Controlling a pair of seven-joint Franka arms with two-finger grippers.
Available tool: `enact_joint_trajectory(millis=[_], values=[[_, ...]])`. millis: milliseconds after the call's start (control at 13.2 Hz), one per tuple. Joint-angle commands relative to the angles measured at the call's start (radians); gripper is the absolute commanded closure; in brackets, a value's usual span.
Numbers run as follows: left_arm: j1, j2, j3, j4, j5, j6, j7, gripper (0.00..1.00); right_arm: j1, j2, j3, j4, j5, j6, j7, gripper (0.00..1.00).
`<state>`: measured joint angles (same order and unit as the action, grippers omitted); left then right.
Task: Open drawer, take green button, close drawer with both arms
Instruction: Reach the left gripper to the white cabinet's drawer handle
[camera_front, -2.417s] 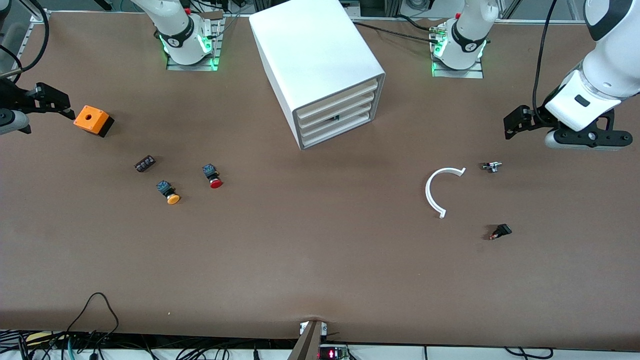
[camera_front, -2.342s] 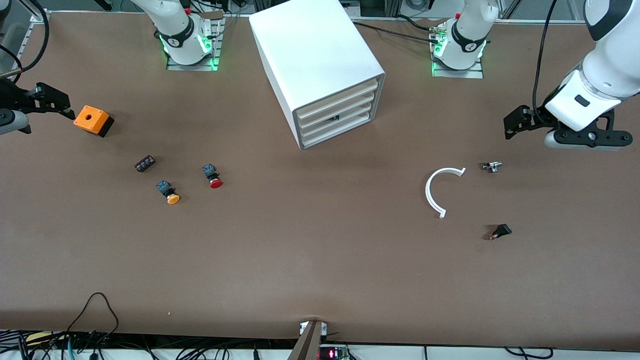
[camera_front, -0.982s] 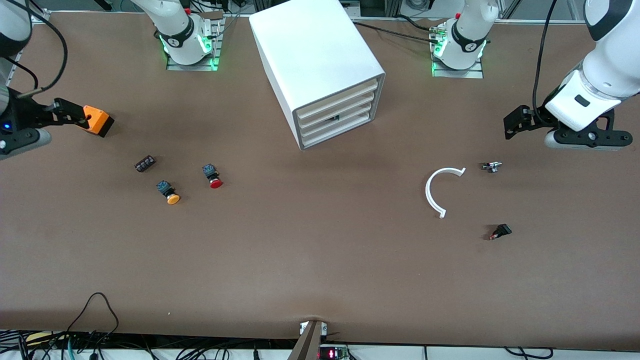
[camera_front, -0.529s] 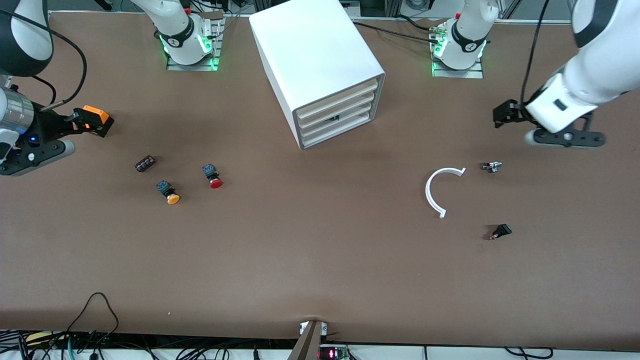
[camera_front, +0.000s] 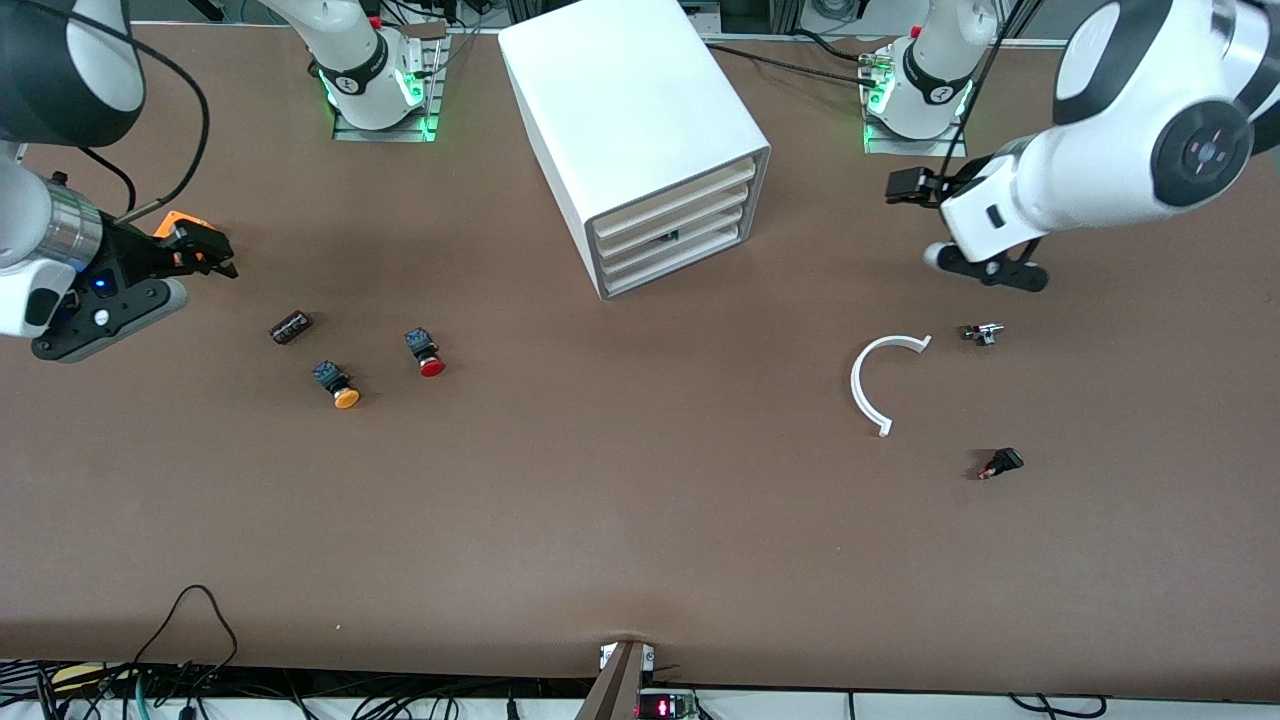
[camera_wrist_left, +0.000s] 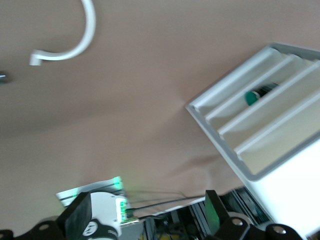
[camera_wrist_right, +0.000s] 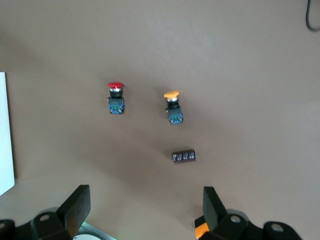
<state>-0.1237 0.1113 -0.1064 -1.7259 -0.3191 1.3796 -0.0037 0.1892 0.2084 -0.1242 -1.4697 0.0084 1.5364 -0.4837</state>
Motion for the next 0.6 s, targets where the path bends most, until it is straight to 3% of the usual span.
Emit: enact_joint_trajectory(millis=[0, 227, 529], values=[[0.012, 0.100, 0.008, 0.014, -0.159, -0.011, 0.204, 0.00, 0.002, 0.029, -0.003, 0.051, 0.018, 0.020, -0.067, 0.00], [0.055, 0.241, 0.010, 0.011, -0.343, -0.001, 0.509, 0.00, 0.004, 0.034, 0.011, 0.051, 0.065, 0.074, -0.101, 0.00], [0.064, 0.312, 0.010, -0.085, -0.573, 0.150, 0.770, 0.00, 0.003, 0.058, 0.011, 0.051, 0.068, 0.093, -0.254, 0.00]])
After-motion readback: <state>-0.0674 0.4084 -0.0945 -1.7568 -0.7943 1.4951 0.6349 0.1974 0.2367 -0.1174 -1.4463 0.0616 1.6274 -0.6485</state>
